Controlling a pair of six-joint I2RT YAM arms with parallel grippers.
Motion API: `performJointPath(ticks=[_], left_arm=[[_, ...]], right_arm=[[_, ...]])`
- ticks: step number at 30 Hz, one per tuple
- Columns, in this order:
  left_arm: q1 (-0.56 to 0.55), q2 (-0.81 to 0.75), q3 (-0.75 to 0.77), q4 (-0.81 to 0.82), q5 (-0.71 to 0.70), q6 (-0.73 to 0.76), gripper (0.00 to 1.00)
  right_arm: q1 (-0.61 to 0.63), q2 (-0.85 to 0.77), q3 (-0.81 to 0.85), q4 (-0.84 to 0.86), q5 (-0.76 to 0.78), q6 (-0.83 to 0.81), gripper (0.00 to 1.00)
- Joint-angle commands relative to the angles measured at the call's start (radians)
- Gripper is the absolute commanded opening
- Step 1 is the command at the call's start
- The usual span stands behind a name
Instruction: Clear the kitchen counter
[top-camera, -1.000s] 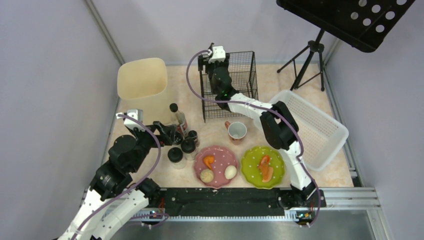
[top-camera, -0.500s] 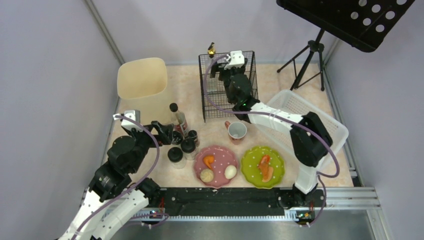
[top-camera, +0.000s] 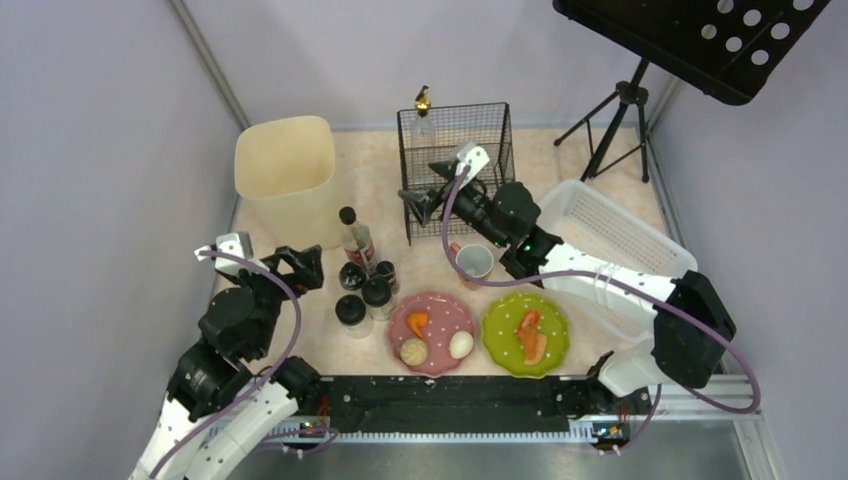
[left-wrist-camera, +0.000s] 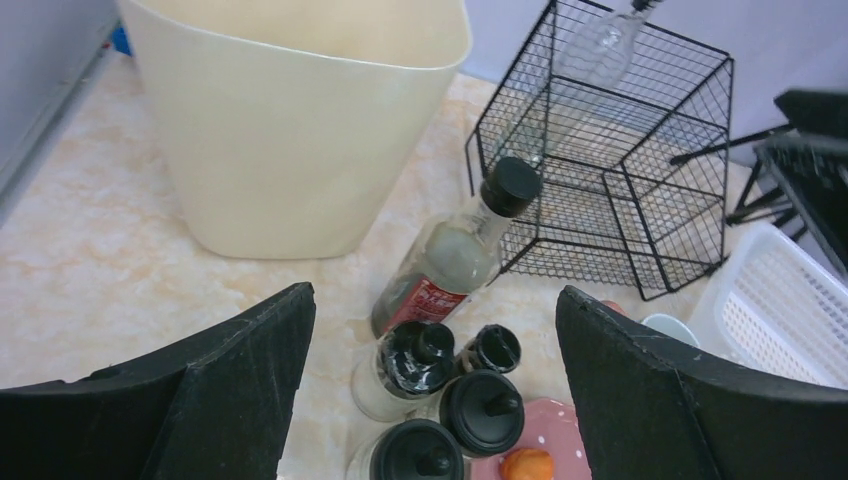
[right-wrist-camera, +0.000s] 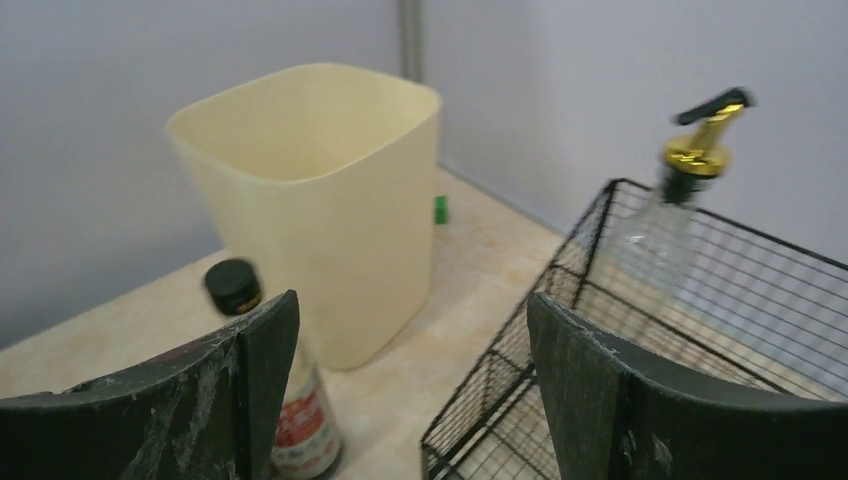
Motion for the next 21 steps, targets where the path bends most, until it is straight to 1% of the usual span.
performJointPath(ticks=[1,3,6,9,11,13,16,21], left_arm=[[0.001,-0.026,0.013,-0.040,-0.146,-0.033,0.94],[0.001,-0.025,0.018,-0.060,-0.184,-0.048,0.94],[0.001,-0.029,0.019,-0.073,-0.218,-0.063,0.94],[0.001,-0.032,0.017,-0.073,-0.220,-0.067,0.94],[0.001,-0.032,0.017,-0.073,-0.218,-0.068,0.95],[0.001,-0.033,0.017,-0.075,-0.214,-0.068,0.94],[0.001,-0.043,0.015,-0.072,-0.209,-0.071,0.95],[0.002,-0.063,0.005,-0.059,-0.186,-0.072,0.95]], right_arm=[[0.053,-0.032,-0.022,-0.046,-0.317,-0.045,0.82],[0.072,-0.009,-0.025,-0.044,-0.367,-0.067,0.82],[0.079,0.043,-0.046,0.032,-0.402,-0.041,0.83],[0.090,0.115,-0.049,0.128,-0.404,-0.015,0.83],[0.100,0.165,-0.035,0.166,-0.411,-0.016,0.84],[0.112,0.216,-0.019,0.203,-0.411,0.016,0.84],[0.125,0.281,-0.002,0.285,-0.380,0.032,0.84],[0.135,0.360,0.038,0.363,-0.363,0.052,0.84]])
